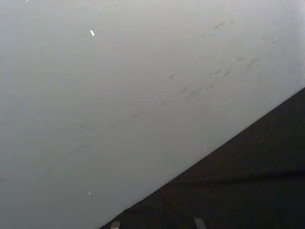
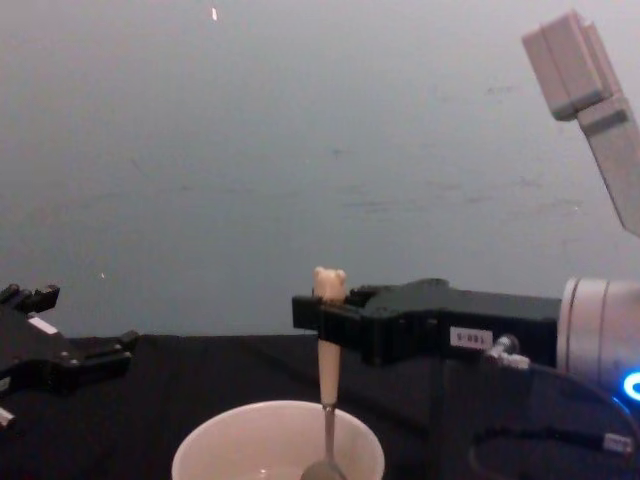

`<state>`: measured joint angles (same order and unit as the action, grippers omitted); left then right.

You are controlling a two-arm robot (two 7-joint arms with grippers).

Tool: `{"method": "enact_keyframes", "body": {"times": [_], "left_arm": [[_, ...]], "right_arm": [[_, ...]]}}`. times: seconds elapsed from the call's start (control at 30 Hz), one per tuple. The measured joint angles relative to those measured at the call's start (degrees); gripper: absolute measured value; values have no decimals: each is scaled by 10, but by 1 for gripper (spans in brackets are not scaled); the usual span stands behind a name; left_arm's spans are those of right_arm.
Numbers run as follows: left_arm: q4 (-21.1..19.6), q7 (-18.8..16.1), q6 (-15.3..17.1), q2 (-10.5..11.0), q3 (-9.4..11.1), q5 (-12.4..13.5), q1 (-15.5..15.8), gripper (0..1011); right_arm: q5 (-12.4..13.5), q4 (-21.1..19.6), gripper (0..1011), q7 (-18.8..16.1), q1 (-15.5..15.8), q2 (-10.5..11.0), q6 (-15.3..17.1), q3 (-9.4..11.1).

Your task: Pick up the stirring spoon with one hand, stir inside the cup, then place it back in its original position.

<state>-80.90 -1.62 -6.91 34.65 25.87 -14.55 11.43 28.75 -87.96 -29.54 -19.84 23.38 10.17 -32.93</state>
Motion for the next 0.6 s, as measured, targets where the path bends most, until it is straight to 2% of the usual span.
{"method": "enact_keyframes", "body": {"times": [0.23,0.6], "left_arm": [[0,0,0,0,0,0,0,1001],[0,0,0,0,0,0,0,1001]], "right_arm": [[4,-15,214,-6,7,4,3,-13],[-5,13,214,0,-15,-24,1,-32]]}}
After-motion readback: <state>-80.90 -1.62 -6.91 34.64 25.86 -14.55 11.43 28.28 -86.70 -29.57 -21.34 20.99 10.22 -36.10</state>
